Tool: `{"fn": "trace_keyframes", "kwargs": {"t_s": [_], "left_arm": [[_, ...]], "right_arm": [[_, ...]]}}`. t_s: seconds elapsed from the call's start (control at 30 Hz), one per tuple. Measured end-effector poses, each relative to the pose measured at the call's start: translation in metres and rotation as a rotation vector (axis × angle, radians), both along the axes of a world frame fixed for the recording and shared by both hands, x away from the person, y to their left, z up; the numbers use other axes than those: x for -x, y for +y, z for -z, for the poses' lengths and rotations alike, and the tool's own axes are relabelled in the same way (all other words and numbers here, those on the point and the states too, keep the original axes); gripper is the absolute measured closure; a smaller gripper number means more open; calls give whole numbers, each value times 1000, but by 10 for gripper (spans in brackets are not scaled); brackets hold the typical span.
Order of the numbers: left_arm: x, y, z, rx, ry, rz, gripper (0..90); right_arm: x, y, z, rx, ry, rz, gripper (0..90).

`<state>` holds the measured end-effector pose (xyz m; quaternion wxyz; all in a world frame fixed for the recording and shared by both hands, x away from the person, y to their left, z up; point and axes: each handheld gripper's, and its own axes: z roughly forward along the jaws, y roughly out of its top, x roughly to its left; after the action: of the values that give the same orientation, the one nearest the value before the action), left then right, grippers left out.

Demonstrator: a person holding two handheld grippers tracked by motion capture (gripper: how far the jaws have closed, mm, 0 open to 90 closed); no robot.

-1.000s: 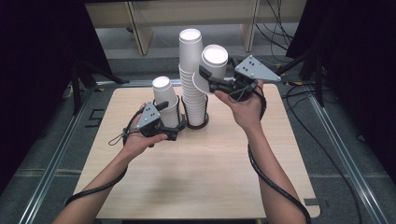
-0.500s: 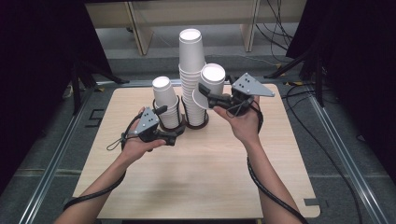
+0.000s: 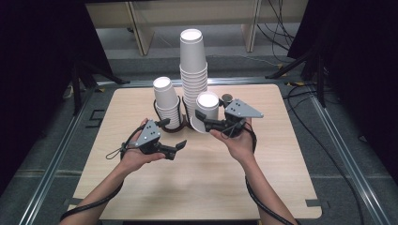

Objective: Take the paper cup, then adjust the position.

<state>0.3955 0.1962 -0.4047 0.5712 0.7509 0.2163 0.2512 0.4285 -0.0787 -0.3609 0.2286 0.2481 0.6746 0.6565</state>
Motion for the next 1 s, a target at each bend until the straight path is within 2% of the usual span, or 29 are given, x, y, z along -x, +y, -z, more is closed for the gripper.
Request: {"fn": "trace_keyframes", "kwargs": {"t_s": [0.07,0.13,0.2,0.27,0.33,0.37,0.4,0.47,0.5,0.53,0.6,0.7,0.77,0.83,0.93,0.97,1.0], "left_arm": [[3,0,3,-8,7,15,26],[5,1,5,-11,16,23,26],[7,1,6,-13,24,31,27],[9,1,7,-18,29,47,28],[11,-1,8,-13,28,54,28],[11,-2,9,-11,29,57,29],[12,-1,8,-28,35,56,28],[13,-2,8,-28,40,60,28],[12,-3,8,-15,37,68,28],[12,-3,8,-16,40,70,28],[12,-2,8,-33,66,76,28],[11,-4,11,-55,88,95,26],[9,-6,13,-62,99,105,26],[5,-11,15,-78,113,116,26],[3,-15,16,-89,121,131,24],[2,-17,16,-90,126,135,24],[0,-20,17,-89,133,142,24]], "right_arm": [[1,1,5,-5,5,-3,245],[5,2,19,0,47,-11,244],[4,3,23,-4,34,-17,244],[10,4,31,10,72,-20,244],[10,5,34,2,69,-27,244],[10,3,35,27,54,-18,244],[11,4,36,11,80,-24,244],[12,3,38,-5,79,-26,244],[13,3,38,4,85,-31,244],[13,3,40,6,70,-18,244],[17,6,45,-2,99,-30,243],[17,8,49,12,110,-48,243],[14,11,53,7,98,-66,243],[15,13,55,10,125,-82,243],[15,14,55,25,109,-80,243],[16,15,55,11,126,-103,243],[16,16,56,13,116,-108,244]]}}
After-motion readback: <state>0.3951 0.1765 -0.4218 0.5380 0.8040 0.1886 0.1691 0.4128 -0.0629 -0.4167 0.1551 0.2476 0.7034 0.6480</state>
